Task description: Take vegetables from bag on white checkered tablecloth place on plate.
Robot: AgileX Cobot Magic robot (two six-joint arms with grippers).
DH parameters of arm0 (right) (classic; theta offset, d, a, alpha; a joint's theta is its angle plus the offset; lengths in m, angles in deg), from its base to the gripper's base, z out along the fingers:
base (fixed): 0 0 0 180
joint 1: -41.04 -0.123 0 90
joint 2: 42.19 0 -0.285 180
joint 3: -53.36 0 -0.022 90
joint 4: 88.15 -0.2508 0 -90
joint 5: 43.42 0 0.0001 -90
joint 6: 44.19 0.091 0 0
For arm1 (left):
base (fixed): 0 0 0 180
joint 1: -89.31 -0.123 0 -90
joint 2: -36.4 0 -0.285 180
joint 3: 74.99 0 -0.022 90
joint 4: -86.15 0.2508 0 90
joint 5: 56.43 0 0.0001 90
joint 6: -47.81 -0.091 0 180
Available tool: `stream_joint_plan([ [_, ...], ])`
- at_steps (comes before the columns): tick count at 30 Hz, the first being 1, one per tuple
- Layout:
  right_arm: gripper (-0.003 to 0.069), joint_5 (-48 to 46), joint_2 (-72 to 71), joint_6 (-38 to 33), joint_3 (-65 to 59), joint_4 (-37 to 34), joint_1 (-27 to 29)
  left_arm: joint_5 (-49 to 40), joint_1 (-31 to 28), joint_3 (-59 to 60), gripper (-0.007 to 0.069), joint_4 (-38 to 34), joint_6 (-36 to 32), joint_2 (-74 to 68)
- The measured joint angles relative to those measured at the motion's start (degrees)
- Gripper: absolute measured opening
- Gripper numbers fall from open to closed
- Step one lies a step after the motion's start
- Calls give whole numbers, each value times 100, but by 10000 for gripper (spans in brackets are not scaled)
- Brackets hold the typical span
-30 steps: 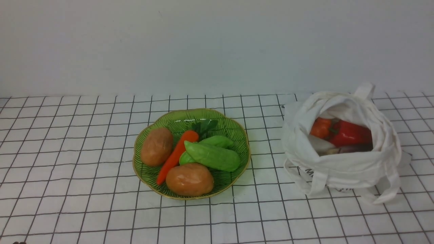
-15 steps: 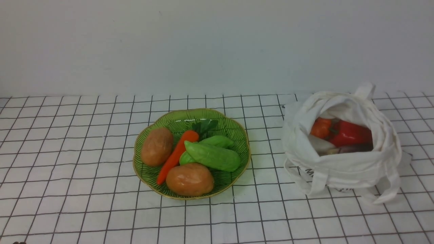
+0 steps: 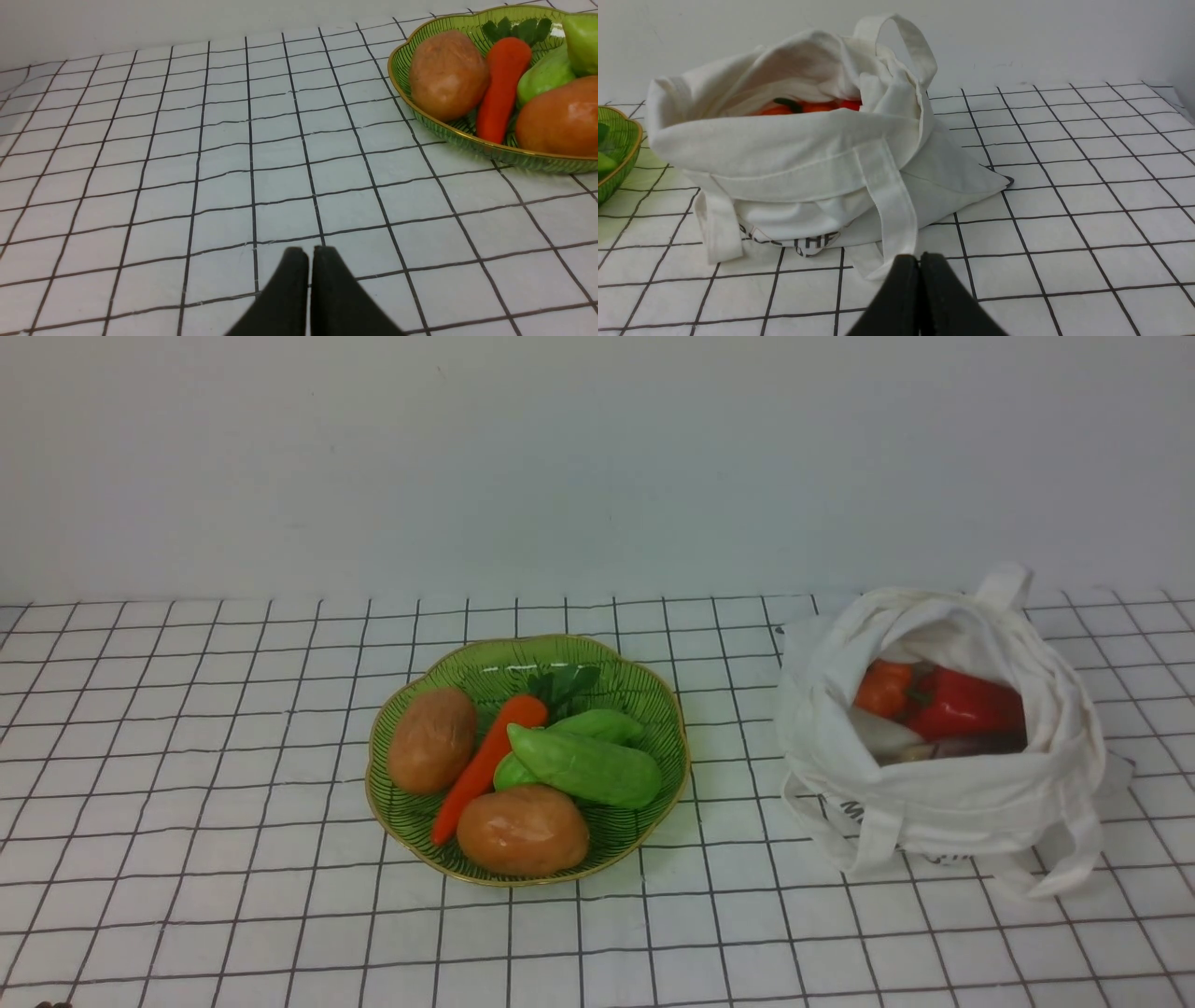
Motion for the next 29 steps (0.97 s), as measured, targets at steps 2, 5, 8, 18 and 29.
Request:
stream_joint_plan([
  [2,-13,0,0,6,0,0,0,0,0,0,-8,0,0,0],
  [5,-13,0,0,48,0,0,0,0,0,0,-8,0,0,0],
  [8,-13,0,0,53,0,0,0,0,0,0,-8,0,0,0],
  [18,-13,5,0,59,0,0,0,0,0,0,-8,0,0,0],
  [29,-13,5,0,59,0,0,0,0,0,0,-8,0,0,0],
])
